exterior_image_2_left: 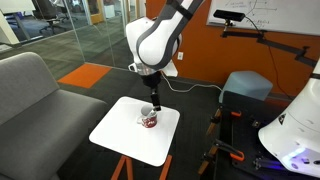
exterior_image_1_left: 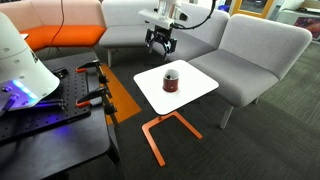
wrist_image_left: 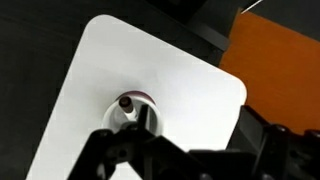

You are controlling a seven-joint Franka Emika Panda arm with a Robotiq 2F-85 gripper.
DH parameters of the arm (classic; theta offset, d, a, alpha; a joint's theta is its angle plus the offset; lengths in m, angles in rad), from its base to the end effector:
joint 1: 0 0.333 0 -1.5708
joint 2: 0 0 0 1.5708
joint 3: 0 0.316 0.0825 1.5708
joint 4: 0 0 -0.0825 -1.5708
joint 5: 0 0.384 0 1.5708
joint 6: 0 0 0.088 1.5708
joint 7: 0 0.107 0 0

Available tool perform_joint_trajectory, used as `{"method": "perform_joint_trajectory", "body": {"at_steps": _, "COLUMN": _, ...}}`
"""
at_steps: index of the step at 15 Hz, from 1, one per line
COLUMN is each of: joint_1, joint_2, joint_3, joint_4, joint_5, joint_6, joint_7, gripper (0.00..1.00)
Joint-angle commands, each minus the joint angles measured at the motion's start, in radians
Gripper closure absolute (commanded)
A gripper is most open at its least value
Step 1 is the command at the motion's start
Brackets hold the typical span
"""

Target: Remove the marker from the cup and put it on the table

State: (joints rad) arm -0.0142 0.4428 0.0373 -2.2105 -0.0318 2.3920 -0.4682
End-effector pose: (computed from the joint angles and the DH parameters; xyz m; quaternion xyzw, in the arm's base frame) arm 0.5202 0.0127 0.1568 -0.9587 -0.2529 0.1271 0.0277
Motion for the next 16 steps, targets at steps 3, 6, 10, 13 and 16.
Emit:
{"method": "perform_joint_trajectory", "body": {"at_steps": 3, "joint_1": -0.028, "joint_2": 0.142, "joint_3": 0.008, "joint_4": 0.141, "joint_5": -0.048, "joint_6": 0.009, "joint_7": 0.006, "gripper": 0.46}}
{"method": "perform_joint_trajectory", "body": {"at_steps": 6, "joint_1": -0.027, "joint_2": 0.223, "joint_3": -0.002, "joint_4": 0.225, "joint_5": -0.092, "joint_6": -0.001, "joint_7": 0.016, "gripper": 0.69}}
{"method": "perform_joint_trajectory", "body": {"at_steps": 10, "joint_1": -0.034, "joint_2": 0.312, "joint_3": -0.001, "joint_4": 0.318, "joint_5": -0.123, "joint_6": -0.015, "joint_7": 0.016, "gripper": 0.94}}
{"method": "perform_joint_trajectory", "body": {"at_steps": 13, "joint_1": -0.041, "joint_2": 0.359, "joint_3": 0.001, "joint_4": 0.368, "joint_5": -0.13, "joint_6": -0.023, "joint_7": 0.014, "gripper": 0.92}}
{"method": "perform_joint_trajectory", "body": {"at_steps": 16, "joint_1": -0.043, "joint_2": 0.393, "joint_3": 0.001, "joint_4": 0.405, "joint_5": -0.133, "joint_6": -0.029, "joint_7": 0.016, "gripper": 0.74}}
